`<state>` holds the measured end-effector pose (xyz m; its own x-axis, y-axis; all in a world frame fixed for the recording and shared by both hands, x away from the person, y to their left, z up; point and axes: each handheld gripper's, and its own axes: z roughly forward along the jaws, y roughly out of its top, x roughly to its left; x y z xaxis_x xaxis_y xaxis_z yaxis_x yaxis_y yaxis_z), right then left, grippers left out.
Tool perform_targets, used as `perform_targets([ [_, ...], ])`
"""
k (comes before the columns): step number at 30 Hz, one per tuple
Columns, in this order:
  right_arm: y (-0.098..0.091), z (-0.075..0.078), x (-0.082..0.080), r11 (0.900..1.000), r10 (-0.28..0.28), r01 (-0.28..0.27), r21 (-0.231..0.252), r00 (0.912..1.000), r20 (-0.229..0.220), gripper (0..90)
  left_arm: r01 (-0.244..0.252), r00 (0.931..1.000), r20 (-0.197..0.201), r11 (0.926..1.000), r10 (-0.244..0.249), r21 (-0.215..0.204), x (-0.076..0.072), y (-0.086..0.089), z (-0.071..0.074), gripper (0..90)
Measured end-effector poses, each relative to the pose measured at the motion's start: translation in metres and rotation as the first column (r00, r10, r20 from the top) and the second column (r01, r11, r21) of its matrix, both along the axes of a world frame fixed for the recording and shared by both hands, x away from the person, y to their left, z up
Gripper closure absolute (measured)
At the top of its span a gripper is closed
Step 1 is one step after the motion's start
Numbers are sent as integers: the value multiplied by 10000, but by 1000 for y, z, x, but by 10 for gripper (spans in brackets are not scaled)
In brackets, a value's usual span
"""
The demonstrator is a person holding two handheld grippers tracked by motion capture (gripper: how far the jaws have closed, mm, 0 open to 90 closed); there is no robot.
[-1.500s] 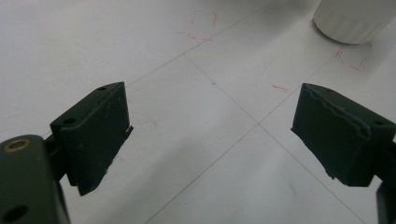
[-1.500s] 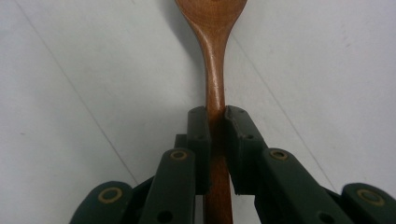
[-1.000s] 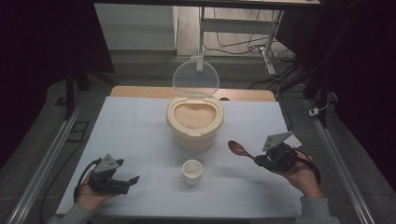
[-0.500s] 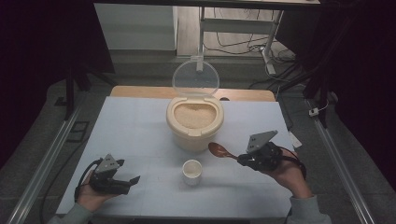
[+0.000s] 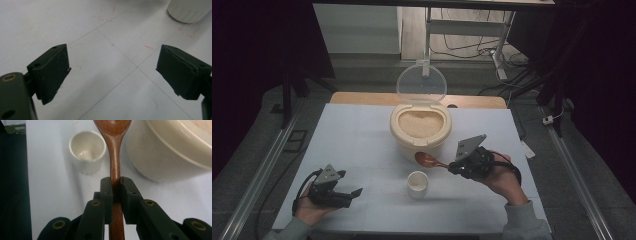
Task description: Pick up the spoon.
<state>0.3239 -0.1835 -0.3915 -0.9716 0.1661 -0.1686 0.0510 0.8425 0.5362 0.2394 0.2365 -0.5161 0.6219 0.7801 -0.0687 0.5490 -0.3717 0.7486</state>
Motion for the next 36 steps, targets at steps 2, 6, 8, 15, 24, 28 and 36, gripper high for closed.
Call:
perform_targets([
  [2,6,-1,0,9999,142,-142,28,9999,28,801,-4,10000,-7,10000,4,3,0,0,0,112],
  [6,15,-1,-1,9996,271,-271,-12,9996,91,801,2,10000,-13,10000,-2,27,0,-1,0,112],
  [8,16,-1,-2,9995,309,-309,-21,9995,119,801,19,10000,-17,10000,-19,38,0,-1,0,112],
  [15,26,-5,-4,9994,349,-348,-58,9991,235,801,55,10000,17,10000,-55,45,-1,-2,0,112],
  [24,29,-7,-3,9992,371,-367,-183,9990,229,801,47,10000,16,10000,-47,28,-1,-1,0,112],
  [28,31,-9,-3,9992,384,-381,-129,9990,232,801,148,9999,73,9999,-148,-7,-2,-4,4,112],
  [36,40,-11,-5,9985,520,-517,-156,9983,250,800,786,9954,559,9969,-784,-9,-7,-20,28,115],
])
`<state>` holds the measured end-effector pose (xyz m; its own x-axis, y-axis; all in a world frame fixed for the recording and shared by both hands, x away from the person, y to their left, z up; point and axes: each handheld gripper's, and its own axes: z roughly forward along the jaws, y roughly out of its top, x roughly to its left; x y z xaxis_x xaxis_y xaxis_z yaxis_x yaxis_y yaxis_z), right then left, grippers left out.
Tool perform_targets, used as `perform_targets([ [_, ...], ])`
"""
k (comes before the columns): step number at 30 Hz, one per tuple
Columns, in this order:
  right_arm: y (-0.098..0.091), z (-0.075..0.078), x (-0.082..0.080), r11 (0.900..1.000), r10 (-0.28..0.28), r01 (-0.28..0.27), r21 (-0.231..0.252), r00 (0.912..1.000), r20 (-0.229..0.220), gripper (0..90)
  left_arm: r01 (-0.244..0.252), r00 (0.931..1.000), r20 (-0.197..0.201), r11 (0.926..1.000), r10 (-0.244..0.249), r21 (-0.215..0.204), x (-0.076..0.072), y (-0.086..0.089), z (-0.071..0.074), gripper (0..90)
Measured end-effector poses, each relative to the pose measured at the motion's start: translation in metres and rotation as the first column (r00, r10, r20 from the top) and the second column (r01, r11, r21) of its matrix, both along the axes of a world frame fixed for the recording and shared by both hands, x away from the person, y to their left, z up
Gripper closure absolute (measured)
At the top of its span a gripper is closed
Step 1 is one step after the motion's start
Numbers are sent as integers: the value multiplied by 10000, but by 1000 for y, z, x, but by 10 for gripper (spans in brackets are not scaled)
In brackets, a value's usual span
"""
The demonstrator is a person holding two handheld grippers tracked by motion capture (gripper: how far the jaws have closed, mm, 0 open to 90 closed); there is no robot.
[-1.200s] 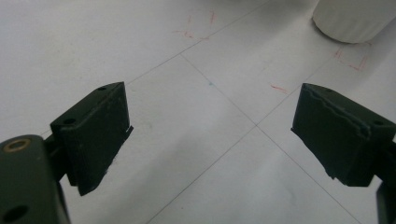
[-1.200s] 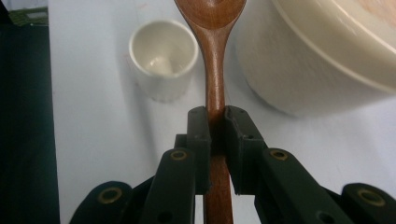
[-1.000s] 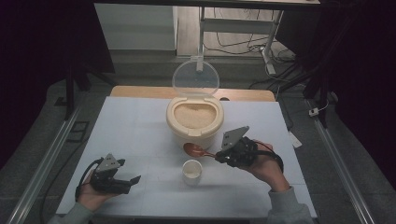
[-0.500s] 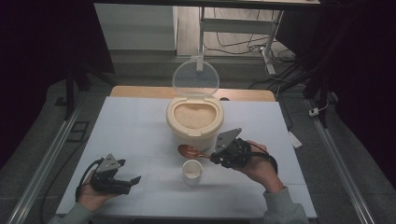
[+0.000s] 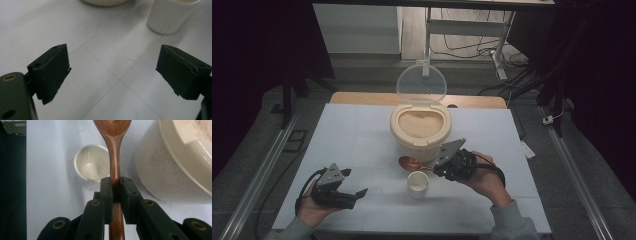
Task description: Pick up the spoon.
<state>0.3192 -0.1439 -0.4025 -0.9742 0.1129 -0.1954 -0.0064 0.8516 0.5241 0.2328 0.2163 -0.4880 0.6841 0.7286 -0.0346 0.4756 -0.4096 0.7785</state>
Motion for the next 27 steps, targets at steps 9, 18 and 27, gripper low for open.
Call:
perform_targets([
  [9,10,-3,-3,9999,84,-84,-118,10000,40,800,1180,9907,657,9928,-1191,213,0,-36,39,124],
  [18,14,-4,-4,9998,127,-127,-182,9999,23,800,1866,9775,845,9792,-1931,792,14,-73,60,132],
  [27,18,-6,-7,9994,208,-205,-291,9997,114,800,2379,9622,1020,9617,-2525,1360,21,-102,74,159],
])
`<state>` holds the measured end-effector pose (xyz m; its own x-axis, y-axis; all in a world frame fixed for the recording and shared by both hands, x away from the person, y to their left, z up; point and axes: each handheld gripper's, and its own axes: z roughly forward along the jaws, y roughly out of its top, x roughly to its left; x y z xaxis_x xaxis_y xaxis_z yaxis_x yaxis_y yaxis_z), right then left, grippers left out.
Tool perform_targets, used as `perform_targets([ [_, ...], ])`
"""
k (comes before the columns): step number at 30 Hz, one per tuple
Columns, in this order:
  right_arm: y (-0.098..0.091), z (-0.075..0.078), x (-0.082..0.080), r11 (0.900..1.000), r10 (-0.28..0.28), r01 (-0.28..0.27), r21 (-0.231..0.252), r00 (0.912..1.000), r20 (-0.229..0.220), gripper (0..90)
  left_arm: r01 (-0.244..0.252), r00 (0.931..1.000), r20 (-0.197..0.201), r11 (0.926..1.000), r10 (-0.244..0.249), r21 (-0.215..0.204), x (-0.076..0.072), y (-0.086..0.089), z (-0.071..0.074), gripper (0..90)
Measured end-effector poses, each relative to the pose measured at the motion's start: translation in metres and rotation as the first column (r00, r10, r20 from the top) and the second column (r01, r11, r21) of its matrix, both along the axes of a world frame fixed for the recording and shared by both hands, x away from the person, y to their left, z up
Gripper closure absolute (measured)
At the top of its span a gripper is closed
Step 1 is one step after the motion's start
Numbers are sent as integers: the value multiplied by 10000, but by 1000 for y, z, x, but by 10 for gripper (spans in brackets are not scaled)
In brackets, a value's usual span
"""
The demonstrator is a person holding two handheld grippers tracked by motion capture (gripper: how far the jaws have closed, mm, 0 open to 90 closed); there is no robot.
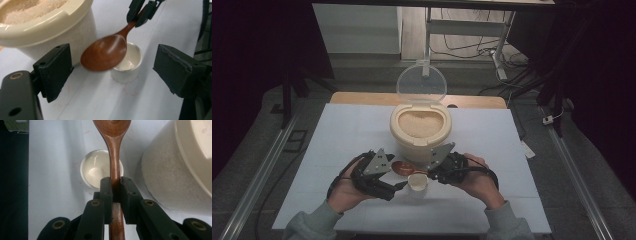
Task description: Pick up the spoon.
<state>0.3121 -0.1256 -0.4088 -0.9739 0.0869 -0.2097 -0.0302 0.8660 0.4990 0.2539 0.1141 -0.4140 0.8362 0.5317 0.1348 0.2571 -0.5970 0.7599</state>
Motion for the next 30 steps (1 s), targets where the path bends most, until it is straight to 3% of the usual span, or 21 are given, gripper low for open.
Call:
perform_targets([
  [8,4,-2,-1,9999,136,-136,-34,9999,-50,800,148,9999,-58,9998,-147,92,11,-10,5,204],
  [17,8,-3,-4,9997,248,-247,-59,9996,111,800,584,9980,-272,9966,-569,584,20,-24,5,263],
  [26,11,-3,-7,9990,408,-402,-181,9987,313,800,1343,9893,-744,9822,-1253,1311,28,-37,-1,356],
  [29,12,-4,-9,9987,492,-485,-148,9978,448,800,1517,9861,-887,9788,-1404,1375,31,-40,-2,388],
  [30,12,-3,-9,9978,595,-578,-337,9969,513,800,1620,9842,-945,9767,-1496,1405,32,-41,-3,413],
])
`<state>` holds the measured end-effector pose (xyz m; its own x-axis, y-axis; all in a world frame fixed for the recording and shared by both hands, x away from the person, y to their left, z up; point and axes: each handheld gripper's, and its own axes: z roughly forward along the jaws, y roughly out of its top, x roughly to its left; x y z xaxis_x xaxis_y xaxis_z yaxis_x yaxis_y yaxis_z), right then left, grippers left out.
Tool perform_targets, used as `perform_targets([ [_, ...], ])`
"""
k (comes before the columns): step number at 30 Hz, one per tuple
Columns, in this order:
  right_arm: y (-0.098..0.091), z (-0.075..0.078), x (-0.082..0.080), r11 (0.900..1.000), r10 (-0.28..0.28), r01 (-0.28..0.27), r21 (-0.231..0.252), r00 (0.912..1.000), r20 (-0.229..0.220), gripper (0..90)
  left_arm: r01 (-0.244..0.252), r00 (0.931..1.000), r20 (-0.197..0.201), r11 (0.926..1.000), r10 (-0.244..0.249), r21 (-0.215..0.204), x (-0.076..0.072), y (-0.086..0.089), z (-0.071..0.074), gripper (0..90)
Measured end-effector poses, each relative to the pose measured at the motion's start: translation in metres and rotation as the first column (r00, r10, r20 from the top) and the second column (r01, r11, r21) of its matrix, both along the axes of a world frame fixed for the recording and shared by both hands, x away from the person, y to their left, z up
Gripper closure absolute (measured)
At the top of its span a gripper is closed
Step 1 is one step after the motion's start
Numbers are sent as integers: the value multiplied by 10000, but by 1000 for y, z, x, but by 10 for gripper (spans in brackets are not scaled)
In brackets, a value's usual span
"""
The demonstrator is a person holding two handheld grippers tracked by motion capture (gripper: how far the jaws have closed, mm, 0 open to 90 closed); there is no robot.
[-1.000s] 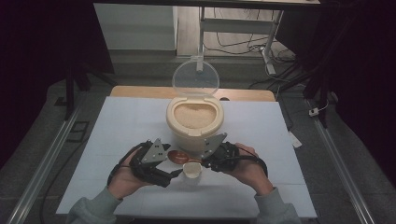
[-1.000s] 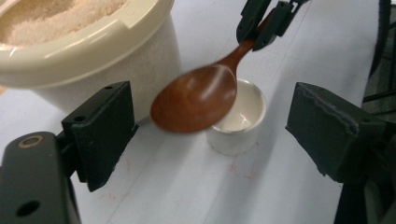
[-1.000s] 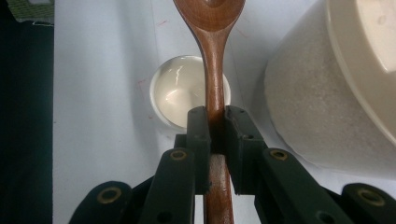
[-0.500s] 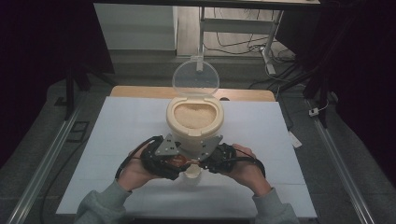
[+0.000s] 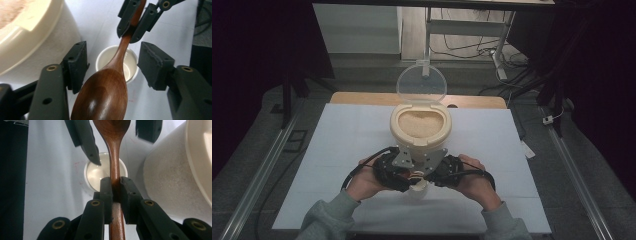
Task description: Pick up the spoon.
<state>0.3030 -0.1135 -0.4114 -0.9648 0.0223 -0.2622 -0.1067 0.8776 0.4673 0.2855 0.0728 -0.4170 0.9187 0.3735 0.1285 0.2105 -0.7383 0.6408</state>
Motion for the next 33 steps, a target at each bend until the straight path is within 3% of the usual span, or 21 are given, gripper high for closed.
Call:
perform_targets([
  [3,0,0,-1,9999,106,-107,26,9998,168,800,180,9997,-164,9998,-180,8,2,-4,-2,436],
  [12,2,1,-9,9981,536,-510,-350,9955,778,800,689,9961,-585,9961,-657,543,8,-9,-10,583],
  [16,3,2,-11,9932,1030,-962,-655,9886,1100,800,920,9934,-743,9938,-873,627,9,-11,-13,677],
  [18,4,1,-13,9905,1172,-1097,-828,9889,911,800,1091,9906,-906,9914,-1025,716,9,-13,-15,705],
  [19,4,1,-14,9893,1214,-1105,-947,9856,1181,800,1179,9889,-1001,9897,-1096,815,10,-14,-17,714],
  [23,7,-4,-18,9854,1423,-1297,-1098,9831,1156,800,1462,9809,-1432,9847,-1319,943,10,-18,-23,757],
  [27,10,-7,-20,9813,1496,-1317,-1405,9807,1261,795,1374,9814,-1471,9865,-1234,895,11,-20,-27,770],
  [29,10,-7,-19,9852,1385,-1216,-1207,9798,1440,776,1256,9843,-1356,9881,-1130,883,11,-19,-27,774],
  [30,6,-2,-17,9914,1073,-933,-913,9807,1635,723,1250,9856,-1266,9873,-1122,984,12,-18,-27,777],
  [31,4,0,-16,9954,871,-797,-535,9839,1561,689,1173,9867,-1226,9895,-1065,849,12,-17,-27,778],
  [32,4,0,-16,9954,871,-797,-535,9839,1561,689,1065,9888,-1128,9914,-975,764,12,-17,-28,778],
  [33,-3,5,-14,9994,257,-288,178,9875,1556,622,970,9904,-1051,9930,-895,681,11,-16,-28,780],
])
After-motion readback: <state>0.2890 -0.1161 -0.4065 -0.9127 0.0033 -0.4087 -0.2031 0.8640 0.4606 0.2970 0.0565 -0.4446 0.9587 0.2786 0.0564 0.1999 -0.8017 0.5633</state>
